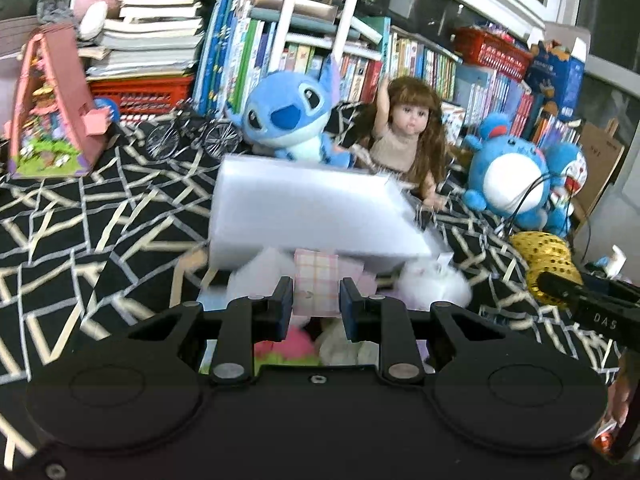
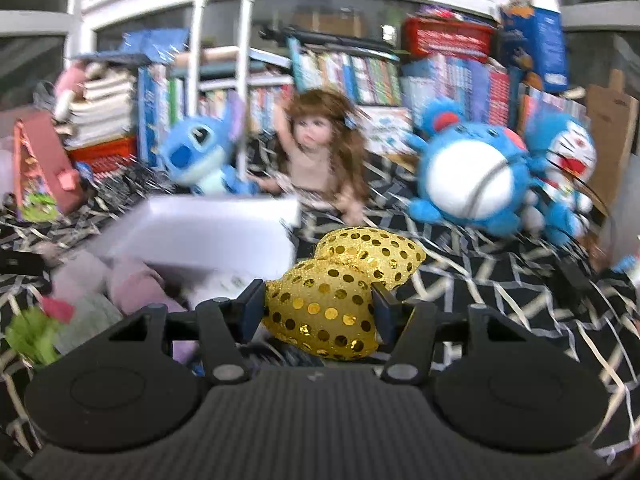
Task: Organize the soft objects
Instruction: 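Carry the pillow and cloth into the white box and open both tools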
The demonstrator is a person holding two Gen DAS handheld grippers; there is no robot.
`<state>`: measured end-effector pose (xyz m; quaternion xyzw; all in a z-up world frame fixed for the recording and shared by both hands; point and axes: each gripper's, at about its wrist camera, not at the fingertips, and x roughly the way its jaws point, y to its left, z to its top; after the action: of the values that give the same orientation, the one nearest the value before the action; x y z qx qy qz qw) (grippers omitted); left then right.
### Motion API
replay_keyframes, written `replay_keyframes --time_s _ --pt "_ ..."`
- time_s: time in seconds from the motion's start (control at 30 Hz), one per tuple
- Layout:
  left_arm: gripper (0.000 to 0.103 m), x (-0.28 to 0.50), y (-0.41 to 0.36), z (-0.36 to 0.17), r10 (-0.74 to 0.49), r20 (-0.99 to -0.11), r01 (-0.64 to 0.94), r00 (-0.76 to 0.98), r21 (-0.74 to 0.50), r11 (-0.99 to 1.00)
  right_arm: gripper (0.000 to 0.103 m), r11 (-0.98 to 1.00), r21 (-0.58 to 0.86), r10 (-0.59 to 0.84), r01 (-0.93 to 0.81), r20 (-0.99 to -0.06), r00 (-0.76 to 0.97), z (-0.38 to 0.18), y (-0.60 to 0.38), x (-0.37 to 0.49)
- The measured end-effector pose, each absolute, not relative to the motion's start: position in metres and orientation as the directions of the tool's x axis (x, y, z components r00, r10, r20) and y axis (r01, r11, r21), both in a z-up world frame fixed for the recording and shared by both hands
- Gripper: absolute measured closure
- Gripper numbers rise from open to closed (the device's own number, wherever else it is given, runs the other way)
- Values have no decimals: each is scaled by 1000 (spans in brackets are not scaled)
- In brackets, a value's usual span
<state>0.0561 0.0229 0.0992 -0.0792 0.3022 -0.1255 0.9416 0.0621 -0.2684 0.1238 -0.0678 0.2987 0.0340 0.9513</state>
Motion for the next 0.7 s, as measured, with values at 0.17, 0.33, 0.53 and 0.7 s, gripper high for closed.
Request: replay_keyframes --time_s 0.17,0.33,0.53,0.7 --pt "79 93 19 119 -307 -527 204 792 -246 948 44 975 -57 146 -216 -568 810 139 -255 88" --pt "79 136 10 126 -354 -527 219 773 -303 928 43 947 -19 250 -322 -586 771 142 -239 124" --pt "79 197 -15 115 -345 -563 203 751 -300 932 43 915 -42 288 -400 -627 724 129 -212 170" --pt "79 241 -24 94 -319 -610 148 725 -314 938 43 914 -16 286 -406 -685 670 106 -200 208"
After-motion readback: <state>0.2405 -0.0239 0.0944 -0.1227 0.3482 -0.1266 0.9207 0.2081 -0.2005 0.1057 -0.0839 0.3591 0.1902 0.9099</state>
